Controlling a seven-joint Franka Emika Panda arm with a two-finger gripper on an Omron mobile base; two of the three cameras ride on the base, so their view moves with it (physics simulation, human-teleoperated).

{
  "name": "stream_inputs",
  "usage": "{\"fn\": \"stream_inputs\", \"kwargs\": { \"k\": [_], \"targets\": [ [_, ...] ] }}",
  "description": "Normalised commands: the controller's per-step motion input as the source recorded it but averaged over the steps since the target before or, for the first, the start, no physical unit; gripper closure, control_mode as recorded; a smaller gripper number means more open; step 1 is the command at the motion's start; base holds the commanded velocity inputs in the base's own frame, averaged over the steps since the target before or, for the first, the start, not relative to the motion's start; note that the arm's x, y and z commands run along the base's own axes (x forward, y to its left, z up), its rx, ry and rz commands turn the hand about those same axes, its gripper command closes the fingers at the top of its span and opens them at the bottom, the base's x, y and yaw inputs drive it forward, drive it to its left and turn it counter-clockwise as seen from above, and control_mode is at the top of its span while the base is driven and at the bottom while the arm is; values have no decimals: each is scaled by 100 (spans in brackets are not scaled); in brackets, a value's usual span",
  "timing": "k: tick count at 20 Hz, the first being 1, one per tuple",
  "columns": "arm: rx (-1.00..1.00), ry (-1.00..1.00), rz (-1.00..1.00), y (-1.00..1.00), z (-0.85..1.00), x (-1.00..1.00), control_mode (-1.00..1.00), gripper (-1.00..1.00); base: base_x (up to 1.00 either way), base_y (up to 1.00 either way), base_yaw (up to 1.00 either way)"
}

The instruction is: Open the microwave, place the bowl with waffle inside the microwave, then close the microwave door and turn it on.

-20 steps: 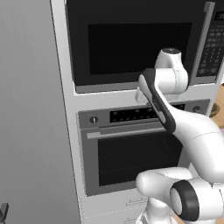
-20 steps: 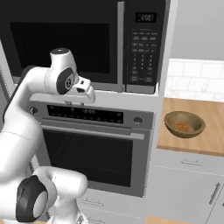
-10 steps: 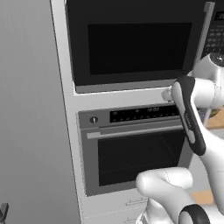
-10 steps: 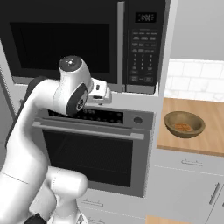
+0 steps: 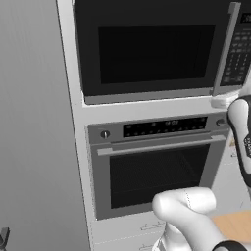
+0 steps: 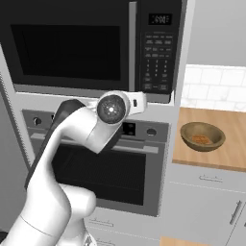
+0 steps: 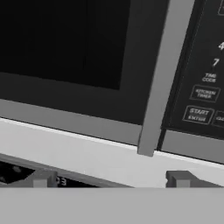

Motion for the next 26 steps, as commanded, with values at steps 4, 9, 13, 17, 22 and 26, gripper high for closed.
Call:
{"fn": "stream_inputs", "kwargs": {
  "k": [4, 9, 13, 17, 22, 26],
  "targets": [
    [0, -38, -5, -1, 28, 36, -100, -100, 0, 0, 0],
    [0, -41, -7, 0, 23, 21, -100, -100, 0, 0, 0],
    [3, -10, -1, -3, 15, 20, -100, -100, 0, 0, 0],
    [0, 0, 0, -1, 1, 10, -100, -100, 0, 0, 0],
    [2, 0, 0, -33, 6, 34, -100, -100, 0, 0, 0],
    [2, 0, 0, -39, 13, 35, -100, -100, 0, 0, 0]
  ]
}}
